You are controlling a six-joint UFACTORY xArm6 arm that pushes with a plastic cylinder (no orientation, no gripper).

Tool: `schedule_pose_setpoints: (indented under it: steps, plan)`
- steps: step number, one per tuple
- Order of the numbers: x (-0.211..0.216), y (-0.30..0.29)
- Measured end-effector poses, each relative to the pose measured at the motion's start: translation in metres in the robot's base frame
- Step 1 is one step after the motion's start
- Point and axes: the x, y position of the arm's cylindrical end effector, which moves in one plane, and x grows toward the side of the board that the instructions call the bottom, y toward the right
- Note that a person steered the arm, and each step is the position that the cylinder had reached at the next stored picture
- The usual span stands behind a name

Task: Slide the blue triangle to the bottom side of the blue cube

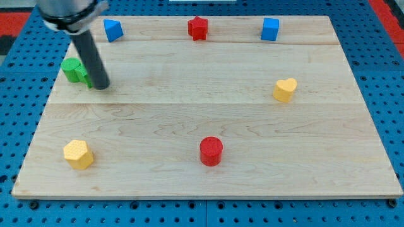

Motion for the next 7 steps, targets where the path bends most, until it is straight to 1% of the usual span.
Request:
schedule_pose_setpoints:
  steps: [1, 2, 3, 4, 5, 6, 7]
  plan:
    - [-0.057, 0.025]
    - [-0.133, 0.034]
    - [-0.183, 0.038]
    - [-0.2, -0.011]
    - [-0.193, -0.053]
    - [-0.148, -0.02]
    - [-0.146, 0.06]
